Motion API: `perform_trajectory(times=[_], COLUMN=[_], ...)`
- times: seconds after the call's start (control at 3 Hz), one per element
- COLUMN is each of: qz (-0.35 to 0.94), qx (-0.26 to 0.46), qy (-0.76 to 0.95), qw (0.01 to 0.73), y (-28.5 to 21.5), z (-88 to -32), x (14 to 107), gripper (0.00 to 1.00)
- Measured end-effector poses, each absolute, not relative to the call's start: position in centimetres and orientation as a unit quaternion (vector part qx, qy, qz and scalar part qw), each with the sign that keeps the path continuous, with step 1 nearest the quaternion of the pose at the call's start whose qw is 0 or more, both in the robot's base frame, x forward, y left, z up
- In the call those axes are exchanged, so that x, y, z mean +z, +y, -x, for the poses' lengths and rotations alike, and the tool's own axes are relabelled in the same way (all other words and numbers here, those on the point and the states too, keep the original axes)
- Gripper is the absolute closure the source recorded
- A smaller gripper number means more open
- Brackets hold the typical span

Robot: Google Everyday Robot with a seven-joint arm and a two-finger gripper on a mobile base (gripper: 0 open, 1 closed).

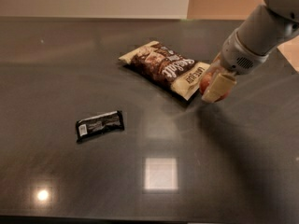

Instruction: Move apple near brown chip bag

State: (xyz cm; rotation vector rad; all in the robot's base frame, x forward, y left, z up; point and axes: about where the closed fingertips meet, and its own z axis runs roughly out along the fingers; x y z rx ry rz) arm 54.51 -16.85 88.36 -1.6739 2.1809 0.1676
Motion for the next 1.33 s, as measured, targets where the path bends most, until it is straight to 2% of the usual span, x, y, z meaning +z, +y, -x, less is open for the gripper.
perform_trajectory(times=[1.0,1.33], qz=[0.575,0.576], qx=[0.076,0.080], qy=[0.794,0.792], qw=[0.185,0.186], y=[-19.0,-19.1], z=[-57.5,-58.3], x=[86.0,85.8], gripper=[0.14,0.00])
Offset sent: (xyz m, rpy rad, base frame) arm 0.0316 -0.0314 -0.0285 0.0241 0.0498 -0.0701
